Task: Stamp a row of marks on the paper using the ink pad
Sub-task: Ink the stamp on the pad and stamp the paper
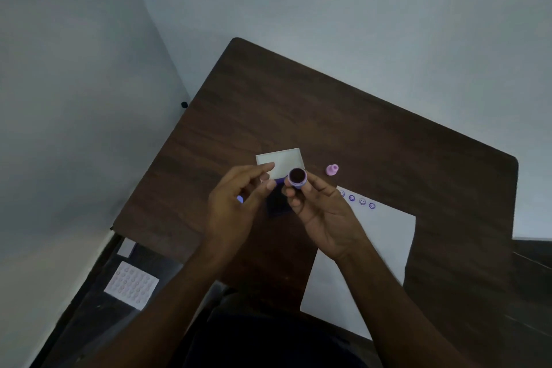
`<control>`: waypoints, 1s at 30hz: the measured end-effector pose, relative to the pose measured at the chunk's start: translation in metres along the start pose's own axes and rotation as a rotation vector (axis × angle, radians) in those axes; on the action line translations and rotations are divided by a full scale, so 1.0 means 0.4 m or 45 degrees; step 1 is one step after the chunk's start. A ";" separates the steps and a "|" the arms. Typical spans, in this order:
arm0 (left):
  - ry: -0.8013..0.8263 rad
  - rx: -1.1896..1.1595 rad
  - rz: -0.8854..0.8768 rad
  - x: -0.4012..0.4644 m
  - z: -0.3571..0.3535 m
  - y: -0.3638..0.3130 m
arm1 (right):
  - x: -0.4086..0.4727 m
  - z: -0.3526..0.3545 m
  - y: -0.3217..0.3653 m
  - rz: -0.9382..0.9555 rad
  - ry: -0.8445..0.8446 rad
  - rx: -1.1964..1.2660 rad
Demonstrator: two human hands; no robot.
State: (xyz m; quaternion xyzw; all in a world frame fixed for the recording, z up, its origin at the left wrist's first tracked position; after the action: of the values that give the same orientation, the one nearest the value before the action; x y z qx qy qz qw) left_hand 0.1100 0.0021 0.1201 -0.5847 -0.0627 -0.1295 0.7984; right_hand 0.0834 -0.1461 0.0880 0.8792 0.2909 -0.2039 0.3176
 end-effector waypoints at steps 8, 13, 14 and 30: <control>0.235 0.043 -0.225 0.062 -0.051 -0.190 | -0.020 -0.033 0.026 0.025 0.115 0.069; 0.199 0.084 -0.217 0.073 -0.058 -0.203 | -0.017 -0.030 0.021 -0.034 0.188 0.155; 0.187 0.087 -0.225 0.074 -0.057 -0.205 | -0.016 -0.028 0.018 -0.041 0.200 0.161; 0.208 0.300 -0.040 0.043 -0.102 -0.052 | 0.046 0.105 0.000 -0.185 -0.029 -0.017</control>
State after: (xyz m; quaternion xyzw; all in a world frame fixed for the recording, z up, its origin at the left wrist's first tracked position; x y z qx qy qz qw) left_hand 0.1185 -0.0446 0.1309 -0.4733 -0.0214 -0.1811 0.8618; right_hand 0.0898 -0.1676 0.0481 0.8512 0.3518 -0.2345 0.3111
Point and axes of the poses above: each hand's wrist, its own x-axis towards the middle knuckle, its own z-axis out of the back of the hand, y = z × x, the point moved 10 cm from there along x, towards the middle knuckle, and after that the axes turned 15 degrees about -z, right-handed, at the moved point
